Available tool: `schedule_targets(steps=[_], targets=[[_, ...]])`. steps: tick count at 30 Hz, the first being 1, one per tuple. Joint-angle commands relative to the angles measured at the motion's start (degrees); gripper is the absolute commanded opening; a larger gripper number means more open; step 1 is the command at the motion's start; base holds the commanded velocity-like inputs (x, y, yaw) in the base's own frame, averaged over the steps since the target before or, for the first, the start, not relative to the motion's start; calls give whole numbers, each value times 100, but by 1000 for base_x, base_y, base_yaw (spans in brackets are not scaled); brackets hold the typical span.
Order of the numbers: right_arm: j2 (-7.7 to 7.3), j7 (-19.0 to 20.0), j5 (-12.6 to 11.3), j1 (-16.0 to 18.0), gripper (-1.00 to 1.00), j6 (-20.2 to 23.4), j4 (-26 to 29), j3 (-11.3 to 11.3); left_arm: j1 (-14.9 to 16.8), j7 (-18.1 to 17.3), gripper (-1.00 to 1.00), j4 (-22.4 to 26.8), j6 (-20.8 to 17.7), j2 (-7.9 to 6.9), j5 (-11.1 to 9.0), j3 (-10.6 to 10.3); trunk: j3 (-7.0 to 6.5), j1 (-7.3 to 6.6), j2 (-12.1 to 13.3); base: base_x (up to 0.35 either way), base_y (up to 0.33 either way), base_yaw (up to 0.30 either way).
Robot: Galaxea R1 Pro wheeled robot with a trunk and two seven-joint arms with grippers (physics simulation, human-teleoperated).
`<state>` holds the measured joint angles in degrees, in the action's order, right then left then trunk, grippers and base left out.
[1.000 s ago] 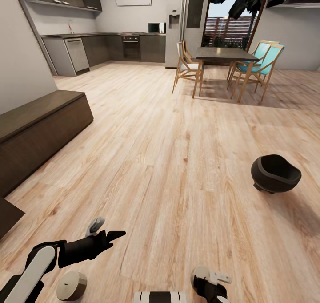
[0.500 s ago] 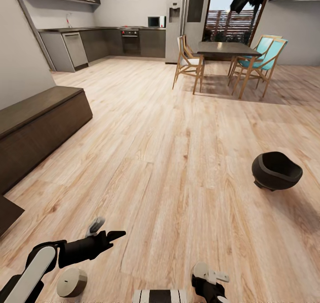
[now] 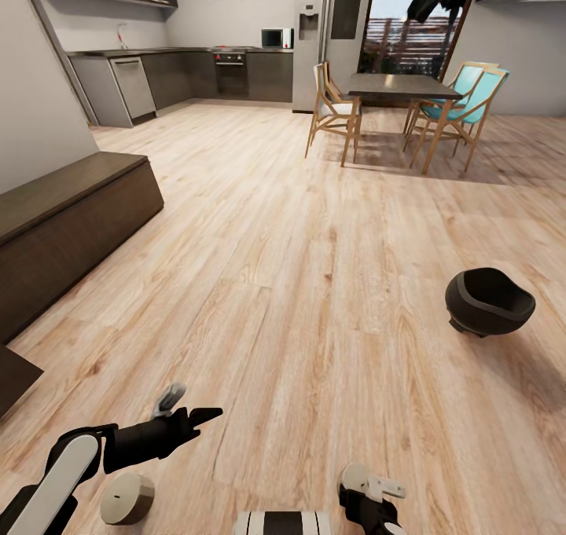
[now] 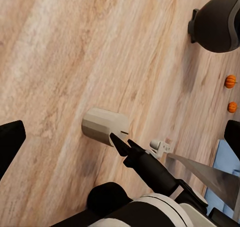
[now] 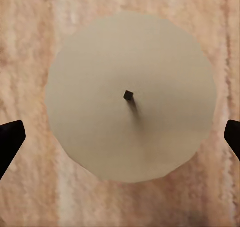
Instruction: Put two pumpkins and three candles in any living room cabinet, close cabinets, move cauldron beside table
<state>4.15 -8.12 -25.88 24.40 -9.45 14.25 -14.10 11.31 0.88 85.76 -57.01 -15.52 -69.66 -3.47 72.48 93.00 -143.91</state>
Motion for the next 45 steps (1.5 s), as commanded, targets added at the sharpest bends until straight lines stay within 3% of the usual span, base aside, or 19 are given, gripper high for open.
schedule_targets(steps=[1, 42, 45], targets=[[0, -31, -49, 3, 100, -21, -2, -49, 3, 9, 100, 2, -11, -4, -13, -4, 4, -1, -2, 0, 0, 0], [-1, -31, -49, 3, 100, -21, -9, -49, 3, 9, 100, -1, -11, -3, -11, -22, 4, -1, -2, 23, 0, 0], [1, -31, -49, 3, 100, -21, -8, -49, 3, 9, 100, 1, -11, -4, -12, -22, 71, 7, -6, 0, 0, 0]])
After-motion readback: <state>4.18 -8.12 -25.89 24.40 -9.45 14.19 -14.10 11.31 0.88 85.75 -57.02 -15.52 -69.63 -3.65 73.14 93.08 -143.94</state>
